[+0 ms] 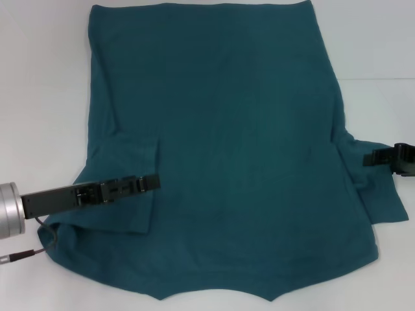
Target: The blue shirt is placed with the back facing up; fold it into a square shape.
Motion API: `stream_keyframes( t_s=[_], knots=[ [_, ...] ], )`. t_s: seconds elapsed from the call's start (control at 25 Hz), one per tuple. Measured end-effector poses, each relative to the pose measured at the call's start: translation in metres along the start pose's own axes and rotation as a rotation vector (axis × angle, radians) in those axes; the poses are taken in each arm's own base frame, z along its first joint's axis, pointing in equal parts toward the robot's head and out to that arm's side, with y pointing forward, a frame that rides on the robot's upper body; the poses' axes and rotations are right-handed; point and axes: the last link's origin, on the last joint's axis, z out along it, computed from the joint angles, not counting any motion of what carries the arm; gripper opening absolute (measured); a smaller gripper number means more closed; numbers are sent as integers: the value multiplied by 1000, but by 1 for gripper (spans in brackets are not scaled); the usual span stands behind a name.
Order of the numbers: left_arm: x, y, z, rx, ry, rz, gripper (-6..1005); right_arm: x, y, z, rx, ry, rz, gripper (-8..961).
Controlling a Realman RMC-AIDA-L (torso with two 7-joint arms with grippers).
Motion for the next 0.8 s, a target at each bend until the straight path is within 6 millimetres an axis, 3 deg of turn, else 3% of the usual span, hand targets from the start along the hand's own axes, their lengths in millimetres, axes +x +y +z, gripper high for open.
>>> stream_keyframes(
  t_s=[0.56, 0.8],
  knots=[
    [1, -1, 0, 4, 2, -7, 934, -1, -3, 0, 20, -2, -24, 250],
    [0, -1, 0, 4, 2, -9, 935, -11, -5, -4, 82, -20, -99, 44]
  ],
)
